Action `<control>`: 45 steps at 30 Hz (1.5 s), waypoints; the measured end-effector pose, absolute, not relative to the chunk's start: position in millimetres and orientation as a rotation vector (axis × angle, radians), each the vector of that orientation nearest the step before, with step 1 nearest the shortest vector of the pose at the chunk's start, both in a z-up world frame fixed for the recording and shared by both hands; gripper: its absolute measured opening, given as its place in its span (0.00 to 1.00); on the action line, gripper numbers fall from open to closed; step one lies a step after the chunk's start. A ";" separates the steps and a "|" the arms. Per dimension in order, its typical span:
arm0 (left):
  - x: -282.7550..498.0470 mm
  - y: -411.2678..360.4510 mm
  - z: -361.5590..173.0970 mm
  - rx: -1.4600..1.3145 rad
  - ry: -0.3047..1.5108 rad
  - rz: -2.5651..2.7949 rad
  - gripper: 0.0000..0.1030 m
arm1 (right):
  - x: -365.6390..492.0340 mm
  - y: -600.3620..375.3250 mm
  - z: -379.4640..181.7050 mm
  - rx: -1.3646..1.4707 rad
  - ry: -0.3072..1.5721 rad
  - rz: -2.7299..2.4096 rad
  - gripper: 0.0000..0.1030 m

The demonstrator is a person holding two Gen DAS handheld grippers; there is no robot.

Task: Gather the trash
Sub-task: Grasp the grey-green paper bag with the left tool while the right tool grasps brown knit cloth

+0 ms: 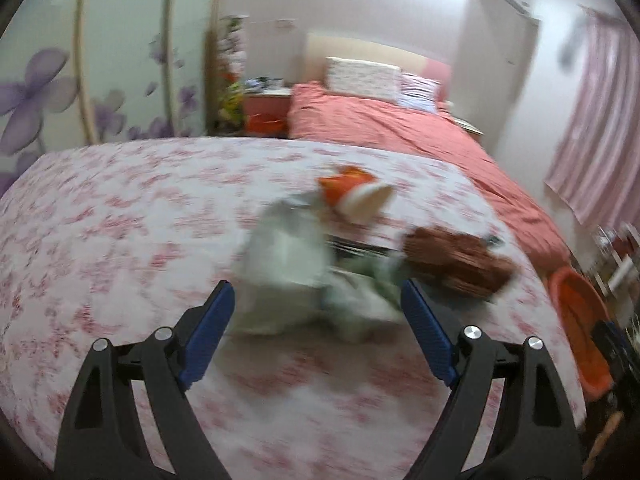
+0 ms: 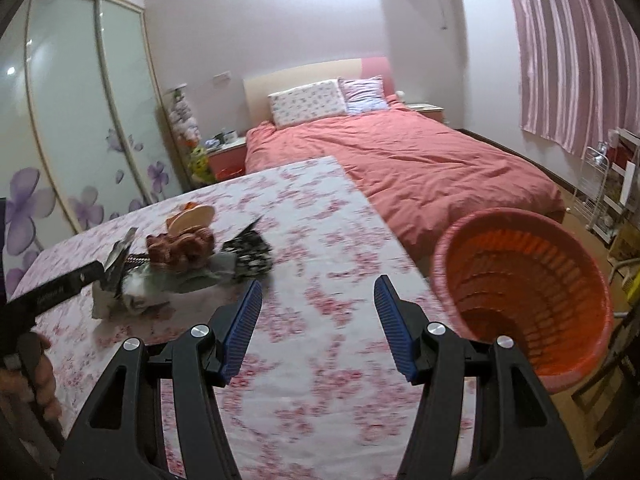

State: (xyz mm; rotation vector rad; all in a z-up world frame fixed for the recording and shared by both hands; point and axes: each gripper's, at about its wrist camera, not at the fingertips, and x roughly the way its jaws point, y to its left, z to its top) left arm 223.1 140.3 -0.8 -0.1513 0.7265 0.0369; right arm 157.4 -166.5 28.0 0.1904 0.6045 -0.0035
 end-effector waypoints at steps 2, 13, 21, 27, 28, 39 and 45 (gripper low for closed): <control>230.7 156.2 -3.6 -0.185 0.739 0.049 0.81 | 160.5 -158.5 27.5 0.182 0.612 0.004 0.57; 271.8 177.6 -41.2 -0.234 0.848 0.018 0.81 | 171.4 -122.6 26.3 0.134 0.637 0.022 0.57; 272.2 197.6 -61.0 -0.292 0.894 -0.008 0.60 | 175.9 -108.8 24.4 0.112 0.649 0.035 0.57; 268.8 201.7 -57.6 -0.267 0.873 0.007 0.52 | 179.1 -99.3 24.7 0.102 0.651 0.048 0.57; 267.3 203.3 -56.1 -0.266 0.866 0.014 0.52 | 179.4 -97.4 25.2 0.100 0.649 0.051 0.57; 250.4 233.2 -34.3 -0.269 0.799 0.072 0.52 | 198.0 -72.5 39.4 0.100 0.602 0.114 0.57; 244.9 242.6 -27.9 -0.275 0.789 0.085 0.52 | 225.1 -54.6 35.6 0.093 0.611 0.146 0.55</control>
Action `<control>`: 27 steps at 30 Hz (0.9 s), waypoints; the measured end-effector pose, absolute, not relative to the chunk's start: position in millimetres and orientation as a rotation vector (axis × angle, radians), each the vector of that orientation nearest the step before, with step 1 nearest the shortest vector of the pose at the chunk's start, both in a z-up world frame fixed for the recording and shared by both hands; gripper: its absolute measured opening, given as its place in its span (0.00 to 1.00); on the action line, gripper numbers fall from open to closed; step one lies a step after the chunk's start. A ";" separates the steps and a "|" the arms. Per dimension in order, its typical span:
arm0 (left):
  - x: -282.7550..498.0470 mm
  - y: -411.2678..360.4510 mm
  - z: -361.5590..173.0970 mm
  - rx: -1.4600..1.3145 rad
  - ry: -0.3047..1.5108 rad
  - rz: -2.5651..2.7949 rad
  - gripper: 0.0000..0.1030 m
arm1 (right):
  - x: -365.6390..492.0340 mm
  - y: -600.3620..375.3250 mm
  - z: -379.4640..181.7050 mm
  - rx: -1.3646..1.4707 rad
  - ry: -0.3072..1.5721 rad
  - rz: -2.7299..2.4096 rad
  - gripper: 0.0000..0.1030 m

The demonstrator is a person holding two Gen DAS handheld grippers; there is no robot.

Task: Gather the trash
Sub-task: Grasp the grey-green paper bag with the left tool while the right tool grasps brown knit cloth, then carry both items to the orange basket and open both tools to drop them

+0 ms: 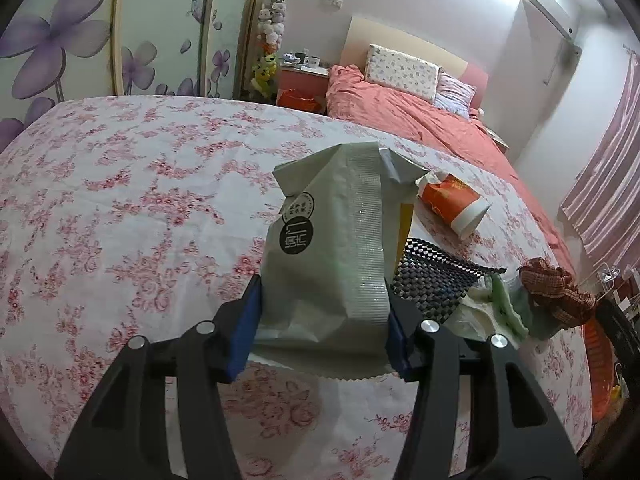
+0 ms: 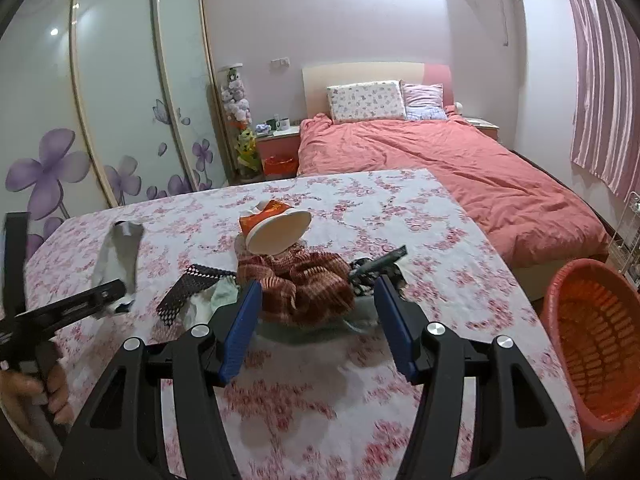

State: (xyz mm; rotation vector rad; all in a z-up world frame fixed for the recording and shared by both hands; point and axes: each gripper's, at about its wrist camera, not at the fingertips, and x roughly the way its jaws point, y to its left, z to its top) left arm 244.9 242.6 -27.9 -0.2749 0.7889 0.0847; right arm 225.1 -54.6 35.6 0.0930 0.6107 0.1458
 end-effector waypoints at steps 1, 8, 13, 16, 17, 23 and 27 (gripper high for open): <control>244.7 243.4 -27.5 -0.275 0.787 0.084 0.52 | 230.5 -54.3 33.6 0.097 0.617 0.139 0.55; 242.1 244.9 -25.3 -0.283 0.786 0.073 0.52 | 247.1 -55.8 16.1 0.108 0.690 0.131 0.40; 242.1 237.7 -25.2 -0.283 0.792 0.055 0.52 | 242.8 -53.9 9.0 0.097 0.710 0.154 0.34; 241.1 233.6 -24.1 -0.281 0.791 0.046 0.52 | 239.8 -51.3 6.8 0.070 0.716 0.156 0.18; 240.3 231.4 -22.9 -0.279 0.790 0.042 0.52 | 238.3 -50.3 6.5 0.058 0.713 0.156 0.13; 237.3 222.3 -16.2 -0.271 0.783 0.023 0.52 | 225.3 -50.8 19.7 0.032 0.654 0.156 0.10; 232.8 213.2 -8.1 -0.262 0.771 0.006 0.52 | 218.3 -60.7 34.5 0.052 0.603 0.143 0.10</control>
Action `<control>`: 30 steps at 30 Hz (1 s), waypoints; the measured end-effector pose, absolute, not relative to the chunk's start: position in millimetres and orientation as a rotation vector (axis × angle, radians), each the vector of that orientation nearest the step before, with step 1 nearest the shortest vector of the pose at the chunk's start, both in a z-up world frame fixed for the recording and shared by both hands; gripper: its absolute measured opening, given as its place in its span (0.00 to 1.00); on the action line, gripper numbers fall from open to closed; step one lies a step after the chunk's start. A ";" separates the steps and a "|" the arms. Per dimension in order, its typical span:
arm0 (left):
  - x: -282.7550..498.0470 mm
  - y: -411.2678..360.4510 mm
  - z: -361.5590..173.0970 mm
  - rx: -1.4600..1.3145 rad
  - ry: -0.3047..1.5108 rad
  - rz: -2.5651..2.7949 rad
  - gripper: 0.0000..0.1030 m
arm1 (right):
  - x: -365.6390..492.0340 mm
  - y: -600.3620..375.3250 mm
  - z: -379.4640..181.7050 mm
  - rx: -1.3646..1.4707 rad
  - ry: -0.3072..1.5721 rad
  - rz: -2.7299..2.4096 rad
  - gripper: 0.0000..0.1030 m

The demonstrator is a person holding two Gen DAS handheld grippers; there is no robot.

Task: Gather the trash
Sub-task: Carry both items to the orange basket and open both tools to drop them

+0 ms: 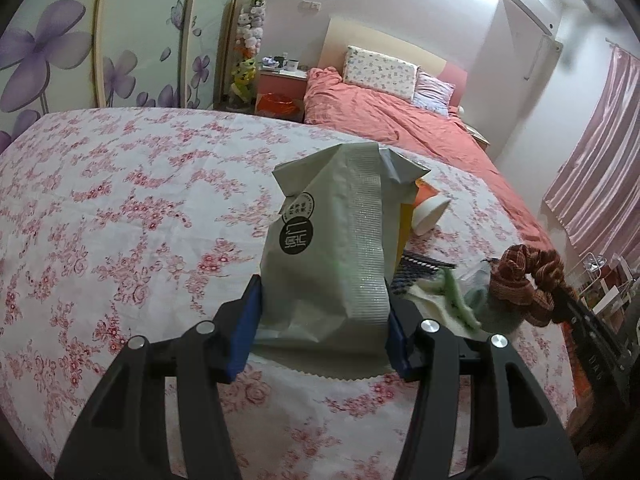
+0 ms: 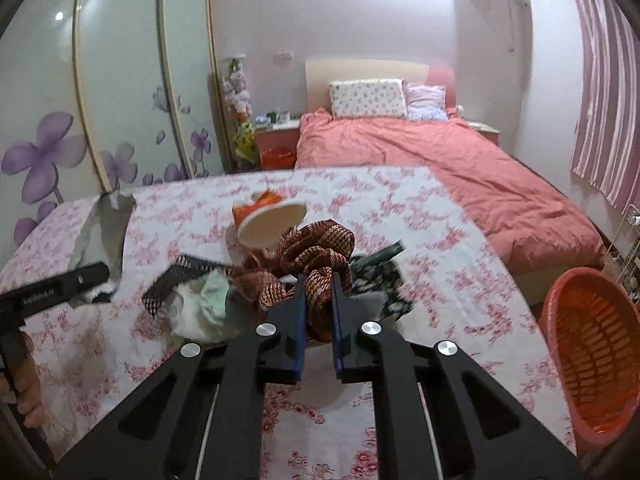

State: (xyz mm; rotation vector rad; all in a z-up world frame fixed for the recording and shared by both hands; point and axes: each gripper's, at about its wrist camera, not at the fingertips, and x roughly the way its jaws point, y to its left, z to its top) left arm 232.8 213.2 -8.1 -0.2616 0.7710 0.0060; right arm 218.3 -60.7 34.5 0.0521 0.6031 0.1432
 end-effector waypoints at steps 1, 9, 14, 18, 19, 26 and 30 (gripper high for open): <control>231.4 210.1 -5.6 -0.259 0.767 0.000 0.52 | 216.7 -64.1 38.1 0.065 0.589 0.142 0.10; 221.2 179.9 10.8 -0.233 0.750 -0.063 0.52 | 199.0 -94.6 58.3 0.086 0.510 0.074 0.10; 213.5 148.0 21.5 -0.202 0.740 -0.130 0.52 | 184.2 -119.2 66.2 0.107 0.464 0.024 0.10; 207.5 119.4 29.3 -0.172 0.730 -0.190 0.52 | 173.5 -140.2 71.2 0.121 0.427 -0.027 0.10; 206.3 110.8 31.4 -0.163 0.728 -0.208 0.52 | 169.9 -148.3 72.9 0.128 0.416 -0.045 0.10; 203.3 56.2 38.9 -0.118 0.725 -0.308 0.52 | 154.6 -188.9 74.7 0.147 0.371 -0.143 0.10; 203.8 24.4 37.1 -0.101 0.731 -0.368 0.52 | 148.2 -210.1 70.3 0.165 0.362 -0.198 0.10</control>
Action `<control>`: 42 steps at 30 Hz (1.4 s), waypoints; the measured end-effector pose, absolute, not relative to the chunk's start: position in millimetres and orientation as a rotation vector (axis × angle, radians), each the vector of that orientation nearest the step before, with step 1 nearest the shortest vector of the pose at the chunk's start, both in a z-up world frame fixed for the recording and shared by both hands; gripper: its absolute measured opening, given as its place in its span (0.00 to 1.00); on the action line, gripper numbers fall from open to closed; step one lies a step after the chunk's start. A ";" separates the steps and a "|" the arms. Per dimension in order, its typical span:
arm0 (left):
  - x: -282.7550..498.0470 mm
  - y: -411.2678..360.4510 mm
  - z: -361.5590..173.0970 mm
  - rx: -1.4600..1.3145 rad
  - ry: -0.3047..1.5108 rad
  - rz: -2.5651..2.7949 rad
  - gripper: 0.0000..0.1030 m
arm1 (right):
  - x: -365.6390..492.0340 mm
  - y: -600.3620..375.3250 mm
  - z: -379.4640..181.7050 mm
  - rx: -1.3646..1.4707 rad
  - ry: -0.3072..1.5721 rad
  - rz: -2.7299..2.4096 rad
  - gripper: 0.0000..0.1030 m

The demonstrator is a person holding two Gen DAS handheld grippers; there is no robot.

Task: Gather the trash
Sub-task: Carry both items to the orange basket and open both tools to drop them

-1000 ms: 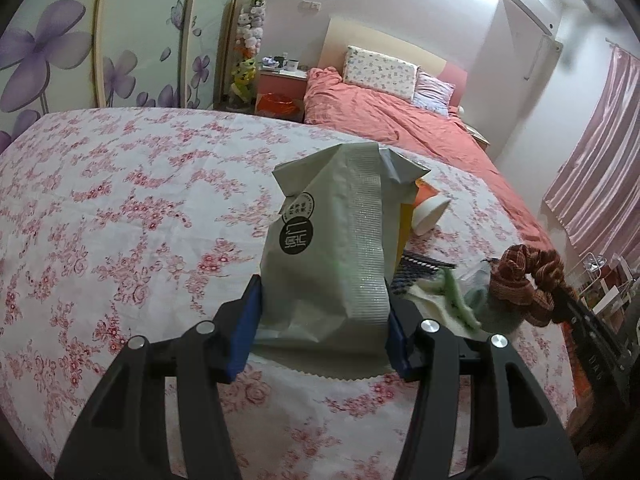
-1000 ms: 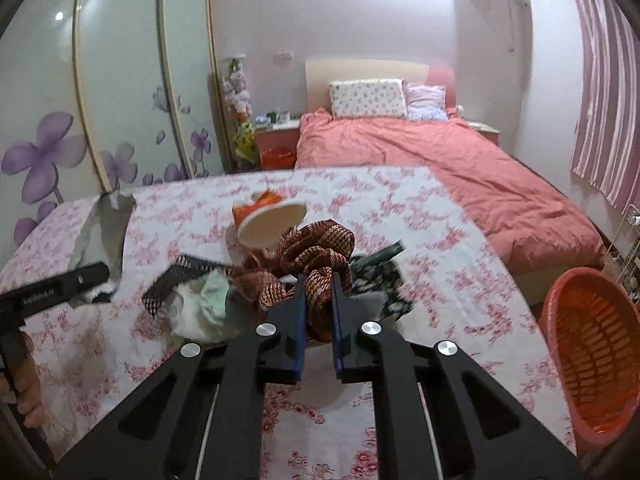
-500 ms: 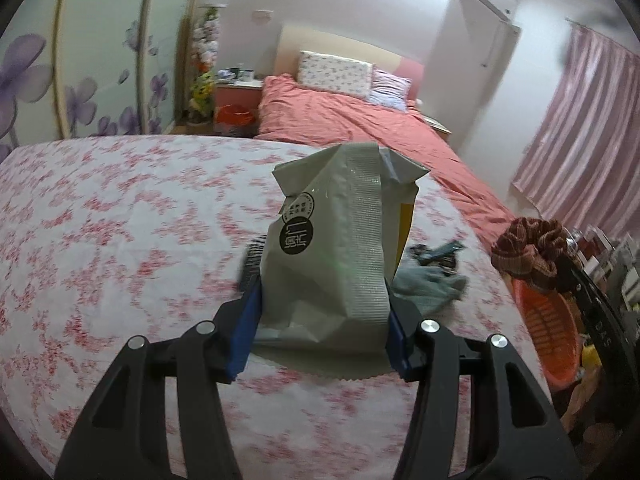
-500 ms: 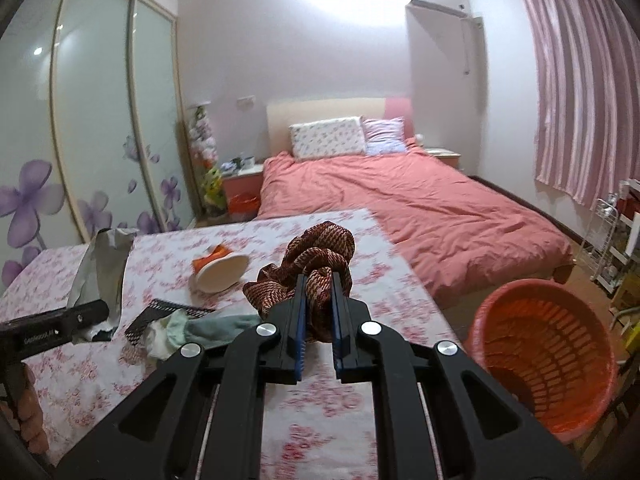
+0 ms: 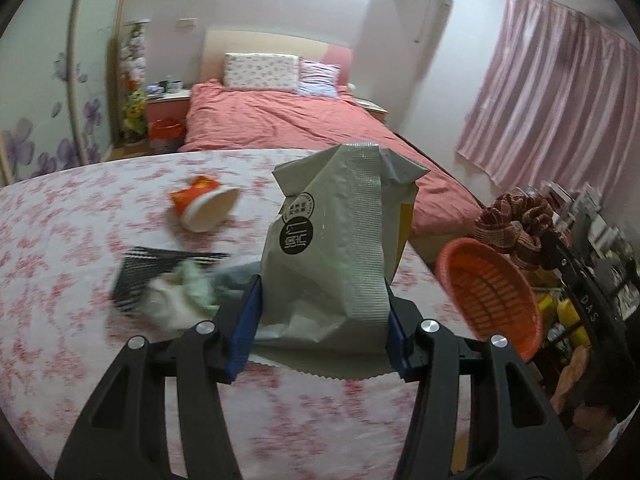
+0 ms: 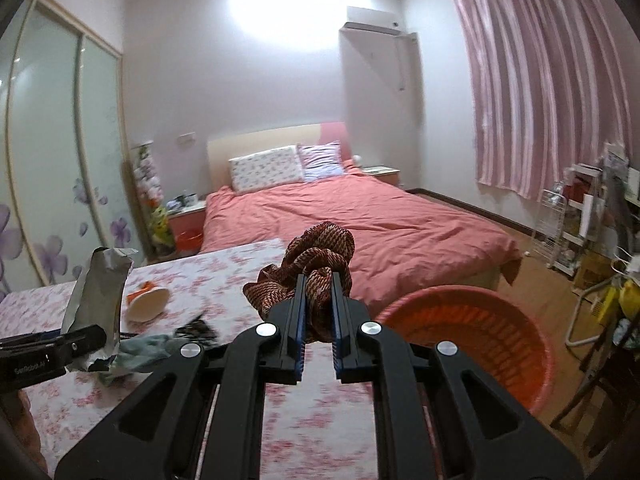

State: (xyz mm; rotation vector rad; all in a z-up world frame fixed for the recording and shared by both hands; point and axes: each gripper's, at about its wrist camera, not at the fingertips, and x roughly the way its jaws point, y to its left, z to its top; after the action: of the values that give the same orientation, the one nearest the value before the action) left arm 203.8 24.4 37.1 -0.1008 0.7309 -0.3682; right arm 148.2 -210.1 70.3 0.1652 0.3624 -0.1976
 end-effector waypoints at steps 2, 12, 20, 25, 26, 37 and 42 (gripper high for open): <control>204.2 7.3 35.5 -0.089 0.732 -0.401 0.52 | 145.9 -221.7 67.2 0.177 0.360 -0.227 0.10; 204.4 -71.6 24.3 -0.048 0.750 -0.543 0.52 | 133.9 -268.1 53.6 0.235 0.347 -0.327 0.10; 207.2 -125.6 12.5 -0.026 0.774 -0.633 0.52 | 128.3 -294.5 42.6 0.277 0.343 -0.381 0.10; 208.7 -152.7 5.8 -0.009 0.786 -0.677 0.52 | 124.3 -303.3 35.7 0.297 0.343 -0.400 0.10; 209.3 -158.0 4.0 -0.005 0.787 -0.685 0.52 | 124.2 -306.0 33.9 0.302 0.343 -0.407 0.10; 221.3 -200.5 -15.4 0.024 0.823 -0.726 0.52 | 124.6 -330.0 26.8 0.352 0.344 -0.442 0.10; 229.8 -218.9 -28.5 0.035 0.851 -0.731 0.52 | 126.8 -340.7 20.6 0.389 0.354 -0.452 0.10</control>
State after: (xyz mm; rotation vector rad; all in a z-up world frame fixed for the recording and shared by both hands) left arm 229.8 -218.9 -28.5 0.0348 0.8510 -0.7315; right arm 126.8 -340.7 20.6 0.3895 0.3542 -0.4516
